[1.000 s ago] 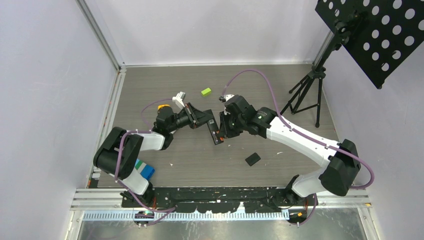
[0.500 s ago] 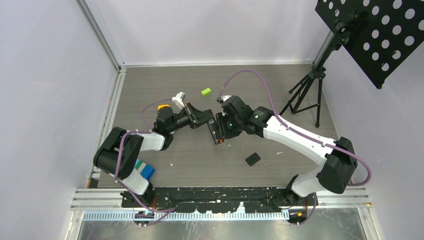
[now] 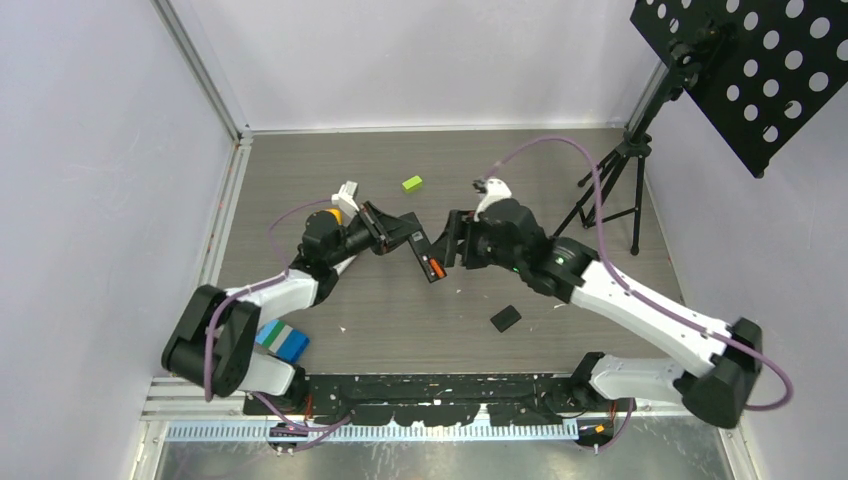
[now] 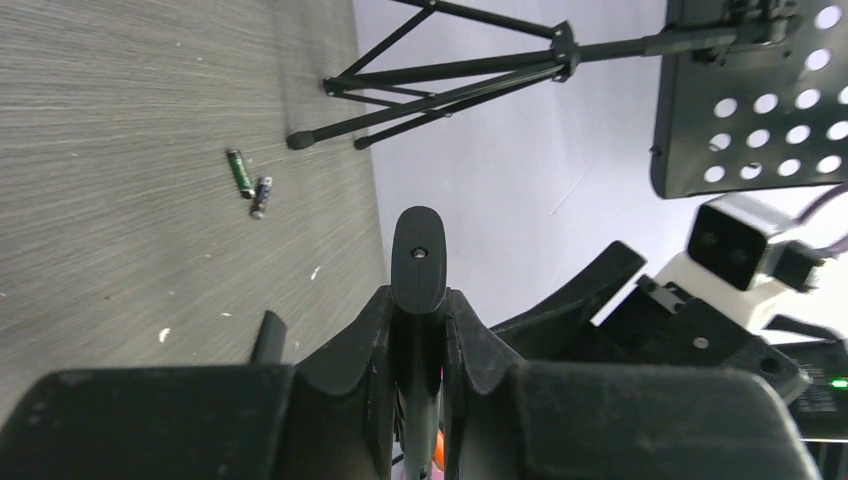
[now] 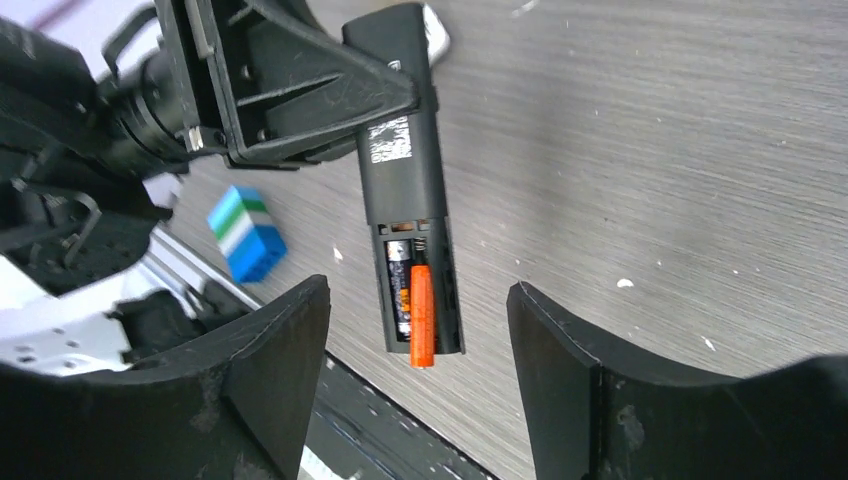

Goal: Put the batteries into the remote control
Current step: Load the battery into the remote control.

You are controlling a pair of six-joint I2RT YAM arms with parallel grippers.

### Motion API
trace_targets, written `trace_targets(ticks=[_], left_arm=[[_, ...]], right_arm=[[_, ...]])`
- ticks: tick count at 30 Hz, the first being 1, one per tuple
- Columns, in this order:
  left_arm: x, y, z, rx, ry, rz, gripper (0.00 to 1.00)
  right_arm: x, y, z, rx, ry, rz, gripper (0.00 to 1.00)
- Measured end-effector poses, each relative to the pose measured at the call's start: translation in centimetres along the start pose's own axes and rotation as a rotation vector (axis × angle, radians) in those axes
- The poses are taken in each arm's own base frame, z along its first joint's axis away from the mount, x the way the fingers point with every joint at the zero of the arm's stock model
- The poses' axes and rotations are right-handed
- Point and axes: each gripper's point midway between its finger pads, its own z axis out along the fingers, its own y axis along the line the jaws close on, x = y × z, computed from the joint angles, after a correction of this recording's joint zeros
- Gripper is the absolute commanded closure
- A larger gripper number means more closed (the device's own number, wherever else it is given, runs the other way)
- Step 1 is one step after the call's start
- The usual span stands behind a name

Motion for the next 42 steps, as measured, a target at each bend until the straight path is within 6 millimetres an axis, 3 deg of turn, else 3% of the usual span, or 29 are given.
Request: trace_targets(ticks=[3, 7, 13, 21, 26, 32, 42], left_arm=[[-0.6, -1.7, -0.8, 0.0, -0.041, -0.032, 1.0], [-1.9, -3.7, -1.6, 0.01, -0.097, -0.075, 1.0], [-3.9, -6.1, -2.0, 0.071, -0.179, -0.175, 1.0], [-5.3, -8.1, -2.3, 0.146, -0.235, -0.282, 1.0], [-5.4, -8.2, -2.4, 0.156, -0.24, -0.311, 1.0], [-5.4, -7.4, -2.5, 0.145, -0.251, -0.325, 1.0], [-5.4, -8.1, -2.8, 0.164, -0.256, -0.315, 1.0]], right_arm=[[-1.4, 0.2, -1.7, -0.049, -0.135, 0.073, 0.26], [-2.6, 0.2, -2.4, -0.089, -0.247, 0.16, 0.2], [-2.7, 0.0, -3.4, -0.185, -0.357, 0.305, 0.16], [-5.8, 3.5, -5.7, -0.4, -0.463, 0.424, 0.15], [-6.1, 4.7, -4.9, -0.463, -0.45, 0.475, 0.15], [-5.6, 5.3, -3.3, -0.491, -0.404, 0.533, 0.23], [-6.1, 5.7, -3.4, -0.522, -0.398, 0.595, 0.41]])
